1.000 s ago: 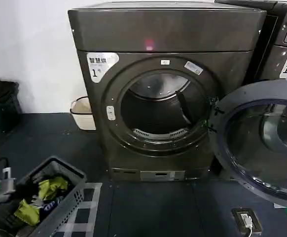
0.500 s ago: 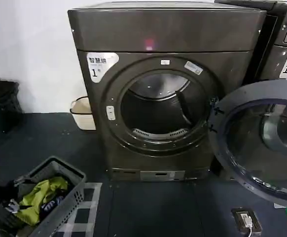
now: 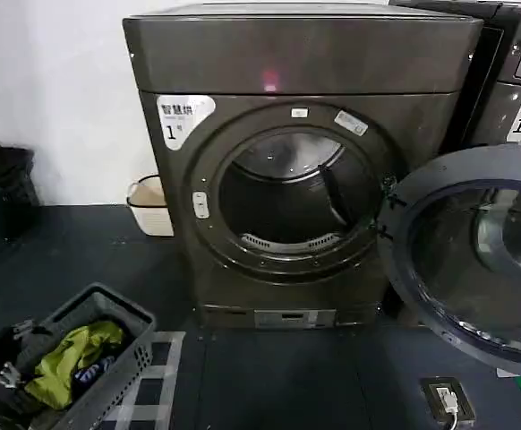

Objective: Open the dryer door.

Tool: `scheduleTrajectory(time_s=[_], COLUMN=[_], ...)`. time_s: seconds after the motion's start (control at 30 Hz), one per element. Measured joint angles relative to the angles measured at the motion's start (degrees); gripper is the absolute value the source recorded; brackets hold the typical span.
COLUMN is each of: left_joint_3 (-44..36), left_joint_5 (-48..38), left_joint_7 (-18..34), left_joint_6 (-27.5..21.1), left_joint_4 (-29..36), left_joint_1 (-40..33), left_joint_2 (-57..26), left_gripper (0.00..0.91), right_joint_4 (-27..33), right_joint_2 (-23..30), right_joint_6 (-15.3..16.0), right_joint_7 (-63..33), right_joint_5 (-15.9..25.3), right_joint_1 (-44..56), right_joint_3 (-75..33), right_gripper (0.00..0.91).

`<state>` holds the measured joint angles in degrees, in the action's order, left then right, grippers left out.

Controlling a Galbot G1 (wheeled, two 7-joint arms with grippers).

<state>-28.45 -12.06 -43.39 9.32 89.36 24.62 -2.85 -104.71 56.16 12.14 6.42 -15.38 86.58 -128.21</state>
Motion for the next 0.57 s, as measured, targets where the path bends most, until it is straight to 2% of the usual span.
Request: scheduleTrajectory(time_s=[0.57], left_joint_3=[2.77], left_joint_5=[3.99], left_joint_7=[-4.92], left_joint_6=[1.26], left_joint_4=[-0.06], left_joint_1=[0.02], left_joint_2=[-1.4], left_gripper=[0.907], right_joint_4=[-0.15], right_joint_2=[-0.05], right_joint_6=[0.34], right_joint_7=[-0.02], right_joint_5=[0.12], right_joint_1=[0.12], right_joint_3=[0.59], right_gripper=[0.907])
